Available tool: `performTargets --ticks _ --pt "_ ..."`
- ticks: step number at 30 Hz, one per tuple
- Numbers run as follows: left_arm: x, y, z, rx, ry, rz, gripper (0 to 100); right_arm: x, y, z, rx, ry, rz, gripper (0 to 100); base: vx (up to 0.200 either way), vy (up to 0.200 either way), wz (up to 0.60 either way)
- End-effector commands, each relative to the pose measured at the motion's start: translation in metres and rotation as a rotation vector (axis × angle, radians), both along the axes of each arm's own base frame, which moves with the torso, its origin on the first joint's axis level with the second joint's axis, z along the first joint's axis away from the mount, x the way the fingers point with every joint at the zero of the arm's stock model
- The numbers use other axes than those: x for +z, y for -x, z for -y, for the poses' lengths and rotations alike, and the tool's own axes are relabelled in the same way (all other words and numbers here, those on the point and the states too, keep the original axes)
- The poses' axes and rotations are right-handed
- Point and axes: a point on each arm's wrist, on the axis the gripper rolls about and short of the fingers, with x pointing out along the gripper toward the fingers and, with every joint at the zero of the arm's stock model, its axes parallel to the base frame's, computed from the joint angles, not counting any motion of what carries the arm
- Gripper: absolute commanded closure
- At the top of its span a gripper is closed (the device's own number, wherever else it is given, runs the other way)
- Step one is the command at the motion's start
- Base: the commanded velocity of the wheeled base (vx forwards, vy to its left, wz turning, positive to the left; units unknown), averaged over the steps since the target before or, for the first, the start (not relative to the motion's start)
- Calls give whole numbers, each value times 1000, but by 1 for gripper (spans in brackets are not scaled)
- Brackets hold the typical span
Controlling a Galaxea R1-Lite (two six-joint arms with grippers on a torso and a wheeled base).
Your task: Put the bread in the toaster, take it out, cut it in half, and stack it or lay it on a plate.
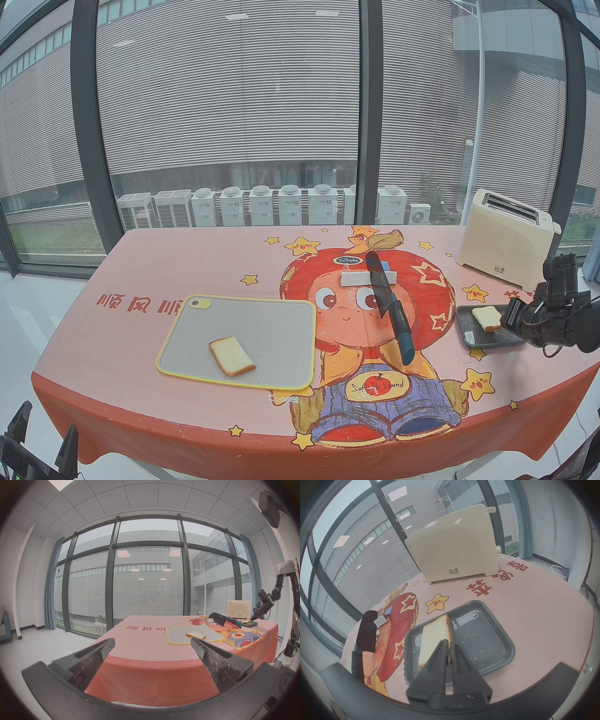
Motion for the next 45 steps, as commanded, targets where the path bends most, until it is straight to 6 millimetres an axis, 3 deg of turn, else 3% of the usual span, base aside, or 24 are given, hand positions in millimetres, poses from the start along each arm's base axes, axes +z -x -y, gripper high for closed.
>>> performTargets --ticks 1,10,11,33,41,45 --pt "-5 -1 0 0 1 -19 0 -4 -1 -1 2 0 -13 100 0 0 0" --pt "-5 -1 0 0 1 -19 0 -4 -1 -2 7 2 -16 100 0 0 0" --pt "-5 -1 0 0 1 -19 0 -4 -1 -2 7 2 -15 0 0 0 0" --pt "-5 -1 0 0 1 -19 0 -1 0 -3 4 7 -1 0 0 0 0" --pt "-5 -1 0 2 1 -19 0 21 12 -10 10 40 75 0 0 0 0" --pt "-5 -1 0 0 1 -19 0 39 30 -22 56 54 112 0 0 0 0"
